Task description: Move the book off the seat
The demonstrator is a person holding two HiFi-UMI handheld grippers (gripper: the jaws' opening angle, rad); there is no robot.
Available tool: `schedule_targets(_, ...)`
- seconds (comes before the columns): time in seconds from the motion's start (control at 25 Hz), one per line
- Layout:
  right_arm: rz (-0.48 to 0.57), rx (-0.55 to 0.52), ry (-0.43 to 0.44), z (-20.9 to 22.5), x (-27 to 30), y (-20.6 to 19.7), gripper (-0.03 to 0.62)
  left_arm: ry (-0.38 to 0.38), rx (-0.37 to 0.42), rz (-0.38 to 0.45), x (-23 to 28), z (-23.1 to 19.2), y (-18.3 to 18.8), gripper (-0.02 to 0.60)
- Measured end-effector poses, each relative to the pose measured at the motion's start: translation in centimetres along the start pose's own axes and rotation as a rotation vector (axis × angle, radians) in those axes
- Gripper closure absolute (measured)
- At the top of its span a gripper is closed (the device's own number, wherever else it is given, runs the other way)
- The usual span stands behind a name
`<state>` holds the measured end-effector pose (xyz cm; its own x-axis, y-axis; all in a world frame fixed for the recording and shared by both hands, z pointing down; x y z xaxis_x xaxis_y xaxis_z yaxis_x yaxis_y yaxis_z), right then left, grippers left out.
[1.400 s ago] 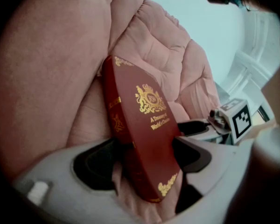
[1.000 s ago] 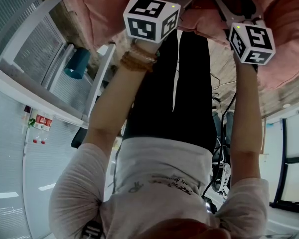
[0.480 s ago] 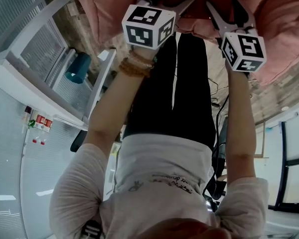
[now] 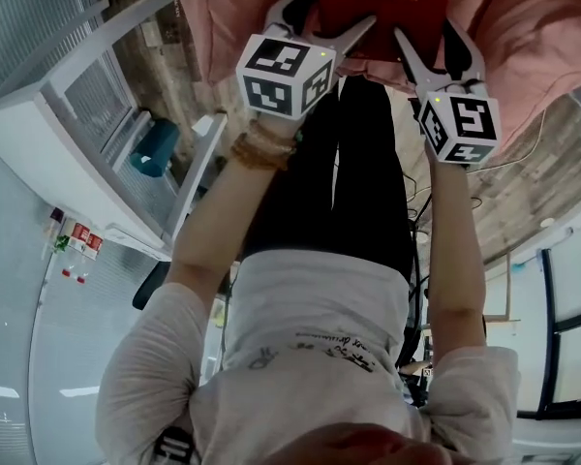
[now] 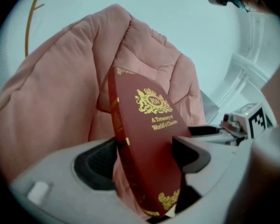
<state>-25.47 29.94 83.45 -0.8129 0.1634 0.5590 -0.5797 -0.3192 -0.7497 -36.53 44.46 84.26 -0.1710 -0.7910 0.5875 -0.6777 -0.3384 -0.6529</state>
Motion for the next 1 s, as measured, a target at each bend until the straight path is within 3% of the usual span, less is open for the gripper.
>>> schedule_targets(0.28, 0.057, -0.012, -0.018, -1.0, -6.0, 5.5, 0.303, -0.023, 0.036, 0.057, -2.8, 5.5, 5.5, 0.21)
schedule_targets(0.72, 0.137, -0.053, -0.029, -6.9, -11.8, 15.0, 0.319, -0.071, 0.081, 0.15, -10.4, 9.3, 14.9, 0.209)
schedule_targets(1.0, 0.226, -0.112, -0.036, -11.5, -18.2, 22.5, 0.327, -0.09, 0.127, 0.247, -17.5, 14.5, 21.3, 0.209)
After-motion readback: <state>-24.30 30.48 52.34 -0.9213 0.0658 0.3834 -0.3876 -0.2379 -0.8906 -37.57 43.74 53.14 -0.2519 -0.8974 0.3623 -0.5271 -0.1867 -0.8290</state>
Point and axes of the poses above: the fingertips, and each gripper's own axes: x forward along the fingers, z to its right, y out of its top, the point moved 8 cm from there along -x, backward along the fingers, and after that the axes turned 9 degrees about z, right-handed, at the moved point
